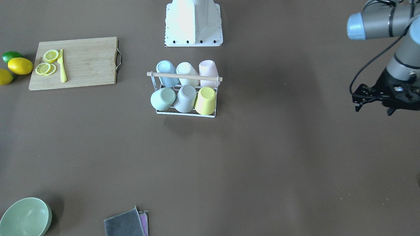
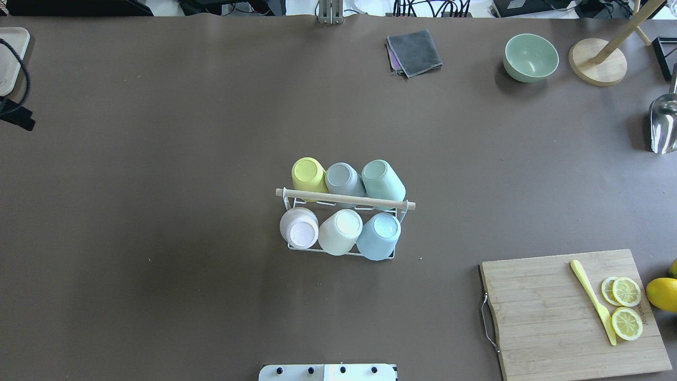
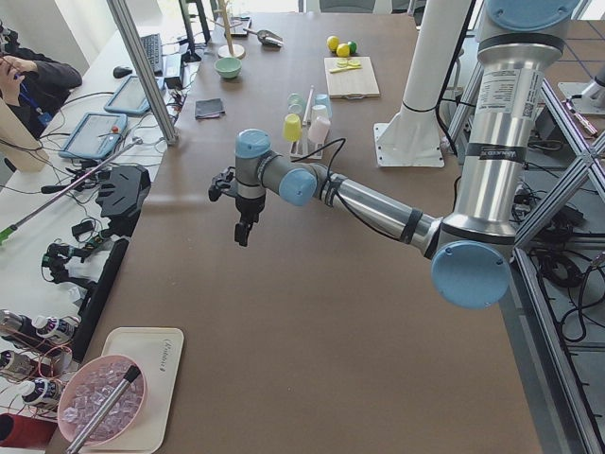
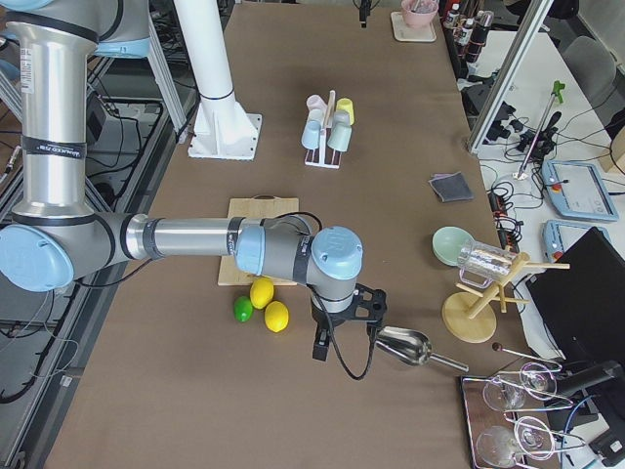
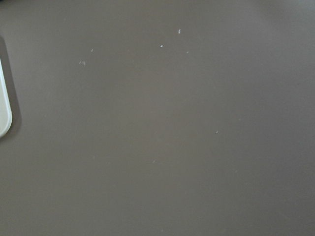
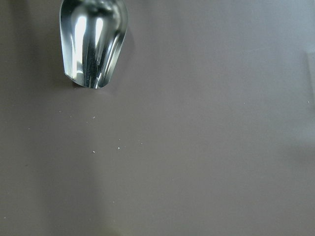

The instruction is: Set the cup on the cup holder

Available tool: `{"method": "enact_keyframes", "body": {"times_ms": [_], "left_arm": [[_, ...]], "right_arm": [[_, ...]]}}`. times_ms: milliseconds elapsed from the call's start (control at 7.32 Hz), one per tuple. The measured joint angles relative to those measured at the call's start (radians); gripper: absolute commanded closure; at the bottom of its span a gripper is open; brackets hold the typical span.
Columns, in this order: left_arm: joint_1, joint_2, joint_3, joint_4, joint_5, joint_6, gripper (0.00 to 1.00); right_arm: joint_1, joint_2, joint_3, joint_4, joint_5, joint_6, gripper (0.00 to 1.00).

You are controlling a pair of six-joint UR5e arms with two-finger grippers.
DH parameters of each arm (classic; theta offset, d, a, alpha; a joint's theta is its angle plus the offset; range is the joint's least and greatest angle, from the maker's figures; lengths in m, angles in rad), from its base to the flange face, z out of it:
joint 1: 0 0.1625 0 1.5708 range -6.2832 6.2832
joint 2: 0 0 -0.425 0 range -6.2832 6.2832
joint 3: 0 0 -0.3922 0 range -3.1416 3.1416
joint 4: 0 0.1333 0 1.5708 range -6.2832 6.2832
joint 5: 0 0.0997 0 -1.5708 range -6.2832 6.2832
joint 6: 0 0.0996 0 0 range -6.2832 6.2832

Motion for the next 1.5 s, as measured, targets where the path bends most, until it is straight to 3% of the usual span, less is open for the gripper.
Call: {"method": "enact_keyframes", "body": {"times_ms": [410,820,1229,1502], "left_arm": [[-0.199,0.156,0.016,0.000,-0.146,0.002,0.02],[-0.249,0.238,0.004,0.004,-0.223,0.003,0.02],[-0.252,0.312,-0.026,0.001,-0.227,0.065,0.02],[-0.251,0.336,-0.016,0.014,-0.196,0.267,0.02]], "right_arm": [[0.000,-0.002,-0.001,-0.001,-0.006,-0.100,0.00],[0.001,-0.015,0.003,0.001,0.015,-0.143,0.00],[-0.001,-0.013,0.010,0.001,-0.022,-0.148,0.00],[-0.001,-0.017,0.010,0.002,-0.025,-0.147,0.00]]}}
